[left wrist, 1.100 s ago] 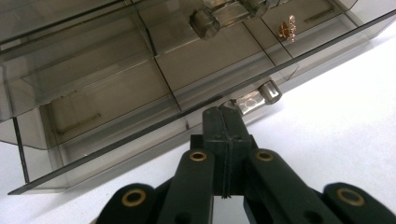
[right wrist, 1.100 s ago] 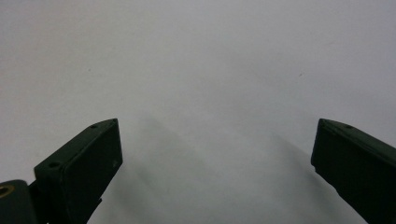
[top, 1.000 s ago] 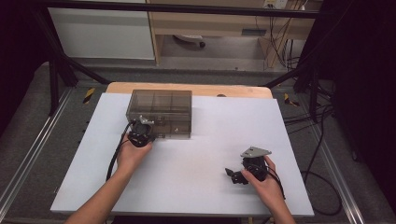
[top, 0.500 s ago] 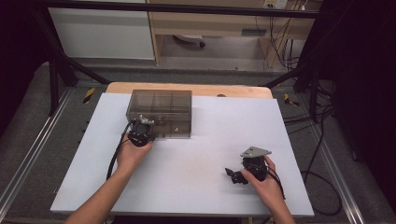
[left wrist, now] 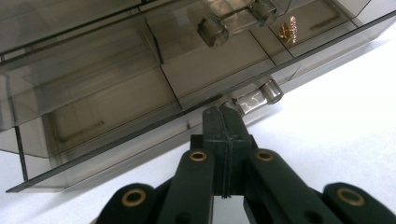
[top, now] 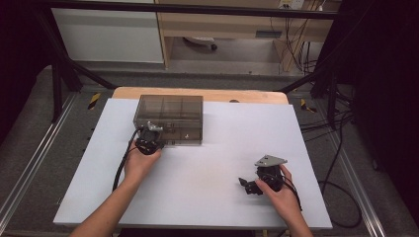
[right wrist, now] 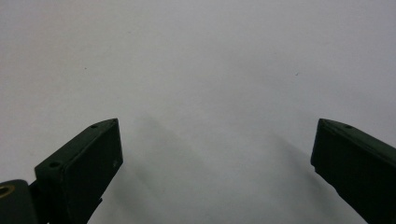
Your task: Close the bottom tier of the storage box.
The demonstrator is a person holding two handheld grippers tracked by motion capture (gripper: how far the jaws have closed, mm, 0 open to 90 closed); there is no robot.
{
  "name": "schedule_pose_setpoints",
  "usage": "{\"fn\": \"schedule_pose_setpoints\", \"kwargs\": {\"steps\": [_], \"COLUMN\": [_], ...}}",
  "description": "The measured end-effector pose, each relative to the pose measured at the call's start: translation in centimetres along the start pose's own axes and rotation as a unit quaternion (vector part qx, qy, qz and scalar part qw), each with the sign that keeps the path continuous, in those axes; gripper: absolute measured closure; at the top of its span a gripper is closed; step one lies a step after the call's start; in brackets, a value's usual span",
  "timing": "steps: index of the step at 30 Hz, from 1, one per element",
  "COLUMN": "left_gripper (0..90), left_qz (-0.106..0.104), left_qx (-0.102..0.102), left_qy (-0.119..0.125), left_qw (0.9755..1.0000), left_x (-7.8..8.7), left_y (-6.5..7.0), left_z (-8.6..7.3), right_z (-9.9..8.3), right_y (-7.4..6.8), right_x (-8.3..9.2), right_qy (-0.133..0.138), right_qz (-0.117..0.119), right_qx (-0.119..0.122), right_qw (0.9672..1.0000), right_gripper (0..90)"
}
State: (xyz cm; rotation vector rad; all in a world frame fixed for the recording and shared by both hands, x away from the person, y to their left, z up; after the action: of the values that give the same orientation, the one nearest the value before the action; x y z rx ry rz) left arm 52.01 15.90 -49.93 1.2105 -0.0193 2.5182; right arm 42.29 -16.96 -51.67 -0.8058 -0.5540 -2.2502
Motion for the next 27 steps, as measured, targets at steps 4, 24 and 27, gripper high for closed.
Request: {"fn": "schedule_pose_setpoints", "kwargs": {"steps": [4,24,27], "left_gripper": [90.0,90.0,90.0], "left_qz": [-0.002,0.000,0.000], "left_qx": [0.003,0.006,0.007], "left_qy": [0.000,0.001,0.001], "left_qw": [1.0000,1.0000,1.0000], "left_x": [-0.04,-0.52,-0.63], "left_y": [-0.02,-0.41,-0.49], "left_z": [0.05,0.13,0.18], "right_z": [-0.03,0.01,0.00], "right_y": [0.01,-0.04,-0.06], "right_x": [0.04,0.00,-0.03], "right_qy": [0.000,0.000,0.000], "right_qz": [0.000,-0.002,-0.002], "right_qx": [-0.001,0.000,0.001], "right_qw": [1.0000,1.0000,1.0000], "right_gripper": [2.6,2.6,2.6]}}
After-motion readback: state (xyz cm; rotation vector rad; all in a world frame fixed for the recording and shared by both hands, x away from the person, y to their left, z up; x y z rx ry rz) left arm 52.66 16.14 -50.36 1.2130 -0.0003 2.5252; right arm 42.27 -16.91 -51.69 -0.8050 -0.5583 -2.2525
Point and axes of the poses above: each handheld gripper's, and its own axes: x roughly backward along the jaws, z roughly out of its top, y roughly to its right, the point moved 9 cm from there along -x, roughly forward along the jaws, and after that the axes turned 13 degrees about x, right-handed, at the moved point
